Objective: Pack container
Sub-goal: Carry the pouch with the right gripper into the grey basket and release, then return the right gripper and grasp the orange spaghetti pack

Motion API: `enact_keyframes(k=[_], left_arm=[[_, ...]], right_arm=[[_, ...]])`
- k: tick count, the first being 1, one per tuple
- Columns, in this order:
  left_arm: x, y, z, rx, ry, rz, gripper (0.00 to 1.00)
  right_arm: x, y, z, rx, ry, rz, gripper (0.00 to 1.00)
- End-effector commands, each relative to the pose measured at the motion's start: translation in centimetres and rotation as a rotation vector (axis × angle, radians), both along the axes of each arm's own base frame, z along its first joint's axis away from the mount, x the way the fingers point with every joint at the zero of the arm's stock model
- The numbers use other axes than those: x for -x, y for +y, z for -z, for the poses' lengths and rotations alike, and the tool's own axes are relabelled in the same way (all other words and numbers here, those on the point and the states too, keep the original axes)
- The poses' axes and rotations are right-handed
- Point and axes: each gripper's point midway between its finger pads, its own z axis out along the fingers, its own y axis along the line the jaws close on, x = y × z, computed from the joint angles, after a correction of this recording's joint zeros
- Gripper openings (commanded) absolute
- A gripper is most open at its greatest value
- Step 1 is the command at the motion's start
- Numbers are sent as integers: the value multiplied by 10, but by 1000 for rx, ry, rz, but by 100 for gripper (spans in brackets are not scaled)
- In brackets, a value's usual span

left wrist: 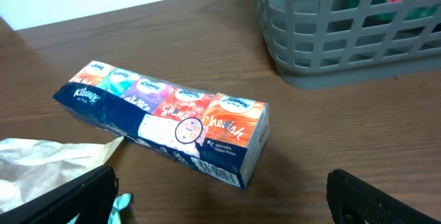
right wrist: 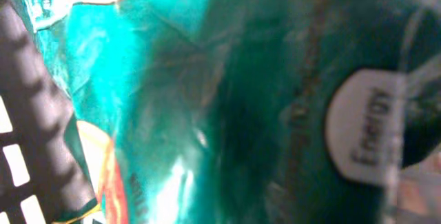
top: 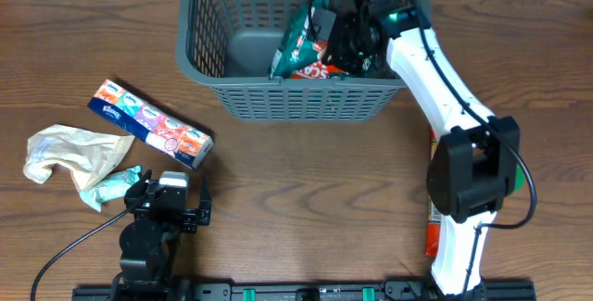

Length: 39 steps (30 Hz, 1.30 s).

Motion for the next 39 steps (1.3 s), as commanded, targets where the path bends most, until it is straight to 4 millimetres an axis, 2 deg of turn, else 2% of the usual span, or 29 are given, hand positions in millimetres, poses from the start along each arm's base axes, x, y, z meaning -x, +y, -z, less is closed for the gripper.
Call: enact_keyframes(k=[1, 2, 7, 9, 12, 14, 17, 21, 24, 27, 30, 32, 36, 39], left_arm=[[0, 0, 8, 5, 14, -4, 98], [0, 0, 8, 5, 14, -4, 98], [0, 0, 8, 5, 15, -4, 99], [0, 0, 8, 5, 14, -4, 98], [0, 0, 8, 5, 14, -4, 99], [0, 0, 8, 5, 14, -4, 98], [0, 0, 8, 5, 14, -4, 98], [0, 0, 8, 5, 14, -4, 98], [0, 0, 8, 5, 14, -4, 98], [0, 0, 8, 5, 15, -4, 98], [0, 0, 8, 5, 14, -4, 98], [0, 0, 8, 5, 14, -4, 98], [0, 0, 8, 5, 14, -4, 98], [0, 0, 8, 5, 14, -4, 98]], right_arm=[[0, 12, -26, -42, -45, -33, 26], [1, 12, -25, -42, -41, -33, 31], [8, 9, -22, -33, -5, -28, 44], [9, 9, -22, -43, 14, 1, 44], [9, 9, -26, -78, 44, 79, 50], [8, 9, -35, -103, 45, 118, 52], [5, 10, -62, -143, 9, 153, 61], [-2, 11, -126, -219, -107, 186, 68], [-12, -5, -184, -295, -202, 345, 75], [-17, -38, -229, -367, -263, 557, 75], [-16, -92, -253, -404, -293, 830, 78], [-8, -138, -254, -404, -283, 1034, 85], [21, -227, -242, -444, -188, 1402, 99], [44, -276, -235, -492, -110, 1565, 99]])
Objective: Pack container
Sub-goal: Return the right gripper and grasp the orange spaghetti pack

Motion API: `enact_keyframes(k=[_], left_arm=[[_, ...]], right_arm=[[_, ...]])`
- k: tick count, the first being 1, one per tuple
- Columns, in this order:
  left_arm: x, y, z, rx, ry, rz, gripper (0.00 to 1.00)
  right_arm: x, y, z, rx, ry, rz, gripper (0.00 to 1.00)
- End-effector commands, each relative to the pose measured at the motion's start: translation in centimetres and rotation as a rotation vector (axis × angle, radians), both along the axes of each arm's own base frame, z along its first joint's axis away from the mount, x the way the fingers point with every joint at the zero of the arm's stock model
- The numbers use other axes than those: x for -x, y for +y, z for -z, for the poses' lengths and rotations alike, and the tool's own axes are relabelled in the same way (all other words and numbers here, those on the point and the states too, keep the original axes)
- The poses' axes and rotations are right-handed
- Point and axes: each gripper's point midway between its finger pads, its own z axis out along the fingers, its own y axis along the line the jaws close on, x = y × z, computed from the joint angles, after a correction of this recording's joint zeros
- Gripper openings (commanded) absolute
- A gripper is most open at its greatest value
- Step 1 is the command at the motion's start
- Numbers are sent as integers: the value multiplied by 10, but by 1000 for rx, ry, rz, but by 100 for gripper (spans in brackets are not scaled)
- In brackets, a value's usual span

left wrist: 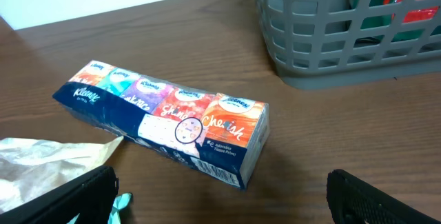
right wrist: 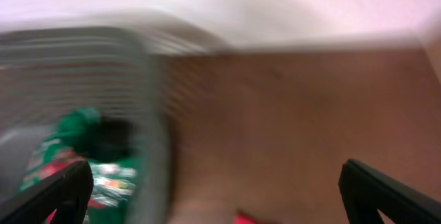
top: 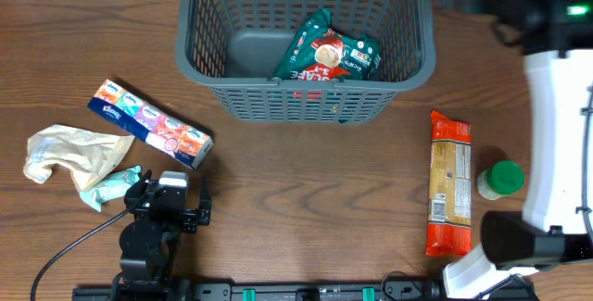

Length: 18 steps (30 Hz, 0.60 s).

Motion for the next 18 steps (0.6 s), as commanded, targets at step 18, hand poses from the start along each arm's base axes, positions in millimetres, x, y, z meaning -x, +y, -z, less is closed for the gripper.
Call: enact_keyframes(k=[18], left_arm=[[0, 0, 8, 2, 14, -3, 99]], right_arm=[[143, -81, 44, -128, 418, 399, 99]])
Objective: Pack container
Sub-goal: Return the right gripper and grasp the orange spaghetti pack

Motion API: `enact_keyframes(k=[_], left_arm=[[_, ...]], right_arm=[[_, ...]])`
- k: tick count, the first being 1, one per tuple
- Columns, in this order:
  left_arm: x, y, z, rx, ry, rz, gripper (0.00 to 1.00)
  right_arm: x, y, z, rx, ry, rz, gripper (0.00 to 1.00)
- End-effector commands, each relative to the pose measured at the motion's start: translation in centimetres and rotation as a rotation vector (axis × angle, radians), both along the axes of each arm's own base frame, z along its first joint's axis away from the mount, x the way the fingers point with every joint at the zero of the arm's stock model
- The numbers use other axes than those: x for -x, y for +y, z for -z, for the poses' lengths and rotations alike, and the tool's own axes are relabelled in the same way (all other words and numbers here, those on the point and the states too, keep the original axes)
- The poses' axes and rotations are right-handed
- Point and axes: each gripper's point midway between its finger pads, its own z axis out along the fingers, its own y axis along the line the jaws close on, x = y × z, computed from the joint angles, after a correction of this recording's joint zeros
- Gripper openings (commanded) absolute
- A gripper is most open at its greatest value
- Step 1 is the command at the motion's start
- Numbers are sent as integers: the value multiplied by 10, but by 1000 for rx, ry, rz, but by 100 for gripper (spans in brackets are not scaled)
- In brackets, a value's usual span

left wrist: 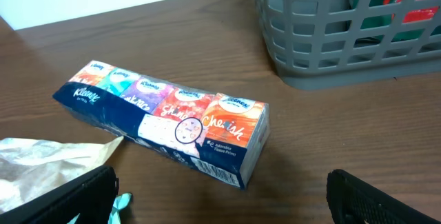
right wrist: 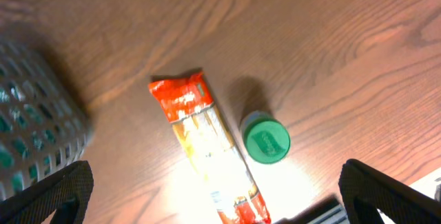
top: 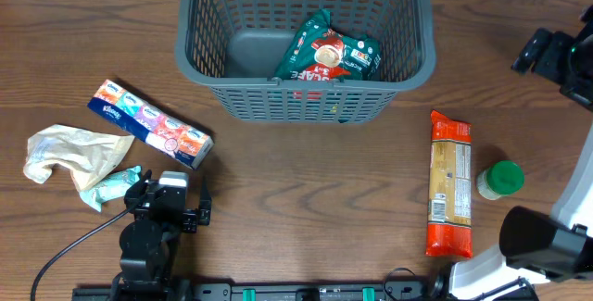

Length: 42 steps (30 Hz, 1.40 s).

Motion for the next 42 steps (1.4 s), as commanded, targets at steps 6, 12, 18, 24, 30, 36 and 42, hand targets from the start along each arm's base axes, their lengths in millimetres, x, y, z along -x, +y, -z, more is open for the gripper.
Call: enact_keyframes(k=[6, 12, 18, 24, 30, 36, 42], left_arm=[[0, 0, 8, 2, 14, -3, 99], [0, 0, 8, 2, 14, -3, 98], [0, 0, 8, 2, 14, -3, 98], [0, 0, 8, 2, 14, -3, 98], [0, 0, 8, 3, 15, -2, 98], [0, 0, 8, 3, 15, -2, 98], [0, 0, 8, 3, 15, -2, 98]], right_arm=[[43, 31, -27, 25, -83, -53, 99], [62, 36, 7, 19, -52, -67, 99], [68, 38, 96, -18, 61, -67, 99], [72, 43, 185, -44, 123, -82, 99], [71, 52, 223, -38, 109, -115, 99], [73, 59, 238, -36, 108, -138, 99], [76, 60, 247, -37, 112, -140, 99]])
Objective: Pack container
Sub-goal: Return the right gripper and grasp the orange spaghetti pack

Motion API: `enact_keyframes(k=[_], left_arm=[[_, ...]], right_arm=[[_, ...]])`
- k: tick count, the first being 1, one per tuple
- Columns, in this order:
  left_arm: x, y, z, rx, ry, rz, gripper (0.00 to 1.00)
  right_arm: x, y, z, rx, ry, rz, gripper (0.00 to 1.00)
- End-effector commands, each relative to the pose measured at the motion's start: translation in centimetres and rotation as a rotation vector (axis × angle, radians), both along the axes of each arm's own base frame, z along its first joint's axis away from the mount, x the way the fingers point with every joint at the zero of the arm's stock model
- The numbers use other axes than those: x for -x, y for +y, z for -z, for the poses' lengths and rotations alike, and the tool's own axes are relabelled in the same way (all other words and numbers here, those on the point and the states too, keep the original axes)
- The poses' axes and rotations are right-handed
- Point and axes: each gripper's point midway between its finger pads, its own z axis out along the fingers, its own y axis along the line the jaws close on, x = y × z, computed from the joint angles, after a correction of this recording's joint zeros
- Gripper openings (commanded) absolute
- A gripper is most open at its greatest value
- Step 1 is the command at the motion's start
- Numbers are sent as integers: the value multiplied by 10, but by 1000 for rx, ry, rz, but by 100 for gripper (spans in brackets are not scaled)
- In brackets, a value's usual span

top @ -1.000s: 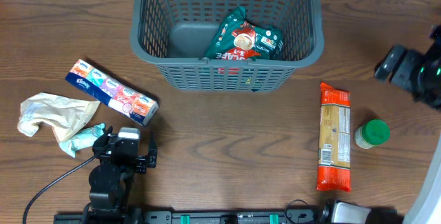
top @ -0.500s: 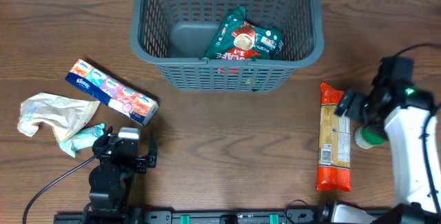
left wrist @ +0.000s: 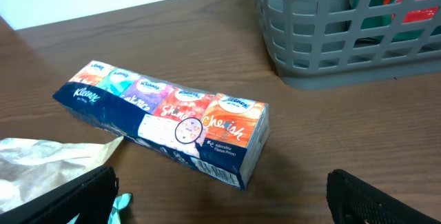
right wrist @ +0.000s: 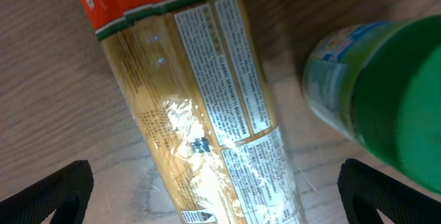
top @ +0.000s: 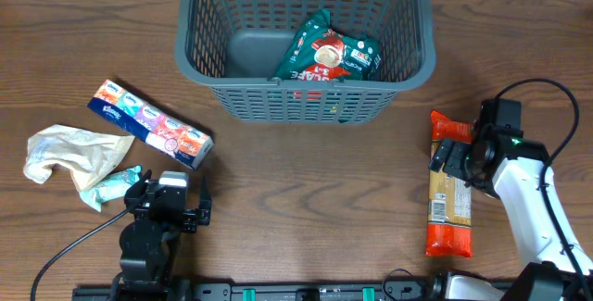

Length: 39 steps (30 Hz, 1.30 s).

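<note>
The grey basket [top: 306, 103] stands at the back centre with a green snack bag [top: 326, 51] lying inside. A long pasta packet with red ends [top: 447, 216] lies on the right of the table. My right gripper [top: 454, 164] is open and low over it. In the right wrist view the packet [right wrist: 200, 114] runs between the two spread fingers, with a green-capped bottle [right wrist: 386, 93] close on the right. My left gripper [top: 167, 201] rests open at the front left, facing a Kleenex tissue pack [left wrist: 165, 117] a short way ahead.
A crumpled beige bag [top: 69, 148] and a small teal wrapper [top: 116, 182] lie at the left near the tissue pack [top: 148, 123]. The right arm covers the bottle in the overhead view. The basket's near wall [left wrist: 344, 38] rises beyond the tissue pack.
My right gripper was high at the table's far right edge, with the pasta packet and bottle far below. Now it is low over the packet, still open. The left arm is unchanged.
My right gripper was down in the basket against the green snack bag. Then the bag lay in the basket and the gripper was outside, behind the basket's right corner. It stood high at the far right, and now is low over the pasta packet.
</note>
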Motion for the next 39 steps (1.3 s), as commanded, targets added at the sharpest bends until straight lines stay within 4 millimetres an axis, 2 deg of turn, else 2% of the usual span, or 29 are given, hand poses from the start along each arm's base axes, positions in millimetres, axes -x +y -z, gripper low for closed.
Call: enact_keyframes(k=[1, 17, 28, 39], left_arm=[[0, 0, 8, 3, 15, -2, 98], [0, 0, 8, 3, 15, -2, 99], [0, 0, 8, 3, 15, -2, 98], [0, 0, 8, 3, 15, -2, 98]], right_arm=[[2, 2, 6, -1, 6, -12, 99], [-1, 2, 47, 18, -101, -11, 99], [-16, -1, 52, 53, -192, -64, 99], [-10, 0, 60, 54, -160, -88, 99]])
